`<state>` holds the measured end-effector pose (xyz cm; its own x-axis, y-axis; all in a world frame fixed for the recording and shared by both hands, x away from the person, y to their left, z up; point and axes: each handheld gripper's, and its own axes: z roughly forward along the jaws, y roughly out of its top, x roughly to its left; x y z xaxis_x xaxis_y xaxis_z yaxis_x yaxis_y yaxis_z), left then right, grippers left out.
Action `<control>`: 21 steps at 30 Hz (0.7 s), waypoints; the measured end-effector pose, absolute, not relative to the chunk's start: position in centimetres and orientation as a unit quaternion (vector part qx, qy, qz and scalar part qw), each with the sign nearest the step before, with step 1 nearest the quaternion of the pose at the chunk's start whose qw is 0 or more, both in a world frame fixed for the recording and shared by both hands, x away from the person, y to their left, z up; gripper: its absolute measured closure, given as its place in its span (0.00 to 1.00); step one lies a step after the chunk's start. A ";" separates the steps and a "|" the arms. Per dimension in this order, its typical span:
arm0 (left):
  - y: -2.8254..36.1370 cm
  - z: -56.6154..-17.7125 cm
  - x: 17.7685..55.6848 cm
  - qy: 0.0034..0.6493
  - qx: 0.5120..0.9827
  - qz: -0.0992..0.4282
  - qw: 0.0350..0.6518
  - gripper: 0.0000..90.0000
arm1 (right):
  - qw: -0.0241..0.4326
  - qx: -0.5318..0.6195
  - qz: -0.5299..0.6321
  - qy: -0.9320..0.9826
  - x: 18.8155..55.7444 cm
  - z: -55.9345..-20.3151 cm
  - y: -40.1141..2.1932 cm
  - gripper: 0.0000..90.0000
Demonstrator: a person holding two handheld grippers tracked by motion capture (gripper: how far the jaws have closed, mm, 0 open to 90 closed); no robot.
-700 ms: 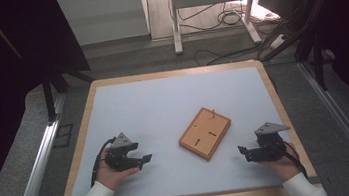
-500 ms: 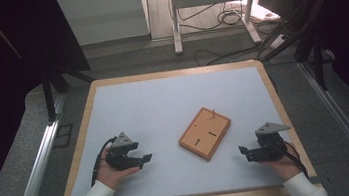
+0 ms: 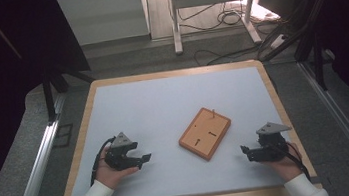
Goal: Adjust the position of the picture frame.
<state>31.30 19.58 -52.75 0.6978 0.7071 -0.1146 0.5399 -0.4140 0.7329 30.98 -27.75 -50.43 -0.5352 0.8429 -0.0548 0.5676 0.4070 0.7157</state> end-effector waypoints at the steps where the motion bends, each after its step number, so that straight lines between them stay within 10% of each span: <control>1: 19.6 -52.7 31.3 0.373 0.835 0.107 0.391 0.29 | 0.207 0.435 0.329 0.812 31.0 -50.5 -27.8 0.19; 21: 19.2 -52.9 31.4 0.372 0.838 0.104 0.385 0.29 | 0.209 0.421 0.345 0.812 32.1 -49.0 -26.2 0.24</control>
<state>31.45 19.22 -52.89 0.7014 0.7041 -0.1111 0.5435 -0.4274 0.7224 32.11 -26.21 -48.99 -0.5585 0.8281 -0.0495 0.5390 0.4076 0.7371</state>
